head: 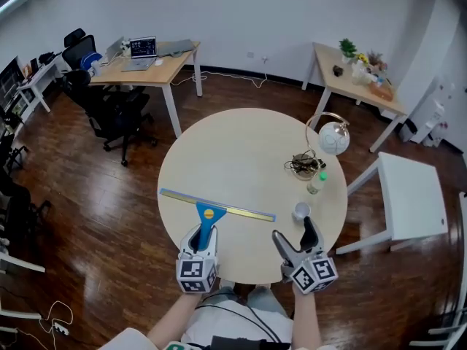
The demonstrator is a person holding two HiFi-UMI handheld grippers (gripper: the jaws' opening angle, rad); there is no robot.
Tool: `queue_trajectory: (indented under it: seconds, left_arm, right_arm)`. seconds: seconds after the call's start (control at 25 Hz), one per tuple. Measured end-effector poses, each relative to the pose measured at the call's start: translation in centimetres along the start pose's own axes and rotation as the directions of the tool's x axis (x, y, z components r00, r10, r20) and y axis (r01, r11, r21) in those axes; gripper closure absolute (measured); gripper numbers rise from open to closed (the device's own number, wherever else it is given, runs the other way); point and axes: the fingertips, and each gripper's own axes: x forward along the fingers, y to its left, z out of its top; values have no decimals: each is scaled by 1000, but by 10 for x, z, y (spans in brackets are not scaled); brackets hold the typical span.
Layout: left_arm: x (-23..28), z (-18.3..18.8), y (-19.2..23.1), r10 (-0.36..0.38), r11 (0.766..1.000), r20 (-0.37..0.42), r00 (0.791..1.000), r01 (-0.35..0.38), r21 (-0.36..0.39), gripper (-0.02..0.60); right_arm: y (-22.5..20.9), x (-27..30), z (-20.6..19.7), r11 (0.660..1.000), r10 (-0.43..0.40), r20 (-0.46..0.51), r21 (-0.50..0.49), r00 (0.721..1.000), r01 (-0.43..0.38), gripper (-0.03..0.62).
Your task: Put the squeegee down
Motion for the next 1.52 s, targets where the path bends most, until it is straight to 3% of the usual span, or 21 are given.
queue_trajectory:
  seconds: [0.24, 0.44, 0.52, 0.64, 0.76, 0.96, 1.08, 1.16, 1.2, 1.24, 1.4, 1.48, 1.52]
  left_arm:
    - [76, -34, 0, 38, 998, -126, 991, -44, -46, 462]
    - [194, -60, -9, -19, 974, -266, 964, -42, -223, 462]
    - [243, -74, -13, -3, 987, -313, 950, -48, -156, 462]
    - [301, -112, -15, 32, 998, -415, 909, -54, -40, 462]
    - [337, -160, -4, 76, 994, -512, 855, -104, -27, 462]
    - [348, -201, -4, 120, 992, -622, 774, -112, 52, 460]
    - [344, -220, -7, 99, 995, -687, 720, -95, 44, 451]
    - [340, -224, -11, 57, 997, -715, 697, -74, 7, 351]
    - [338, -219, -12, 41, 998, -710, 703, -68, -10, 312]
    - [334, -207, -12, 31, 998, -689, 724, -63, -21, 305]
    - [296, -112, -13, 33, 999, -528, 849, -32, 10, 305]
    - [275, -56, -27, -36, 999, -384, 923, 35, -10, 301]
    - [263, -31, -31, -65, 998, -306, 950, 63, -16, 282]
  right_arm:
    - [-29, 30, -6, 999, 34, -21, 36, 999, -33, 87]
    - [-64, 32, -17, 998, 3, -58, 70, 998, 1, 88]
    - [-79, 27, -28, 996, -19, -88, 85, 996, 27, 88]
    - [-99, 17, -42, 993, -51, -127, 96, 991, 64, 88]
    - [-114, 9, -51, 990, -77, -153, 102, 985, 94, 88]
    - [-134, 3, -51, 986, -105, -177, 107, 979, 125, 88]
    - [-143, 7, -46, 987, -107, -166, 105, 980, 125, 88]
    - [-146, 12, -45, 989, -105, -168, 88, 980, 121, 88]
    - [-146, 15, -44, 990, -101, -166, 78, 981, 116, 88]
    - [-146, 18, -42, 992, -96, -160, 71, 982, 108, 88]
    - [-136, 28, -16, 996, -63, -113, 58, 992, 70, 88]
    - [-128, 34, 2, 998, -46, -82, 40, 996, 50, 88]
    - [-124, 36, 12, 999, -38, -60, 31, 997, 40, 88]
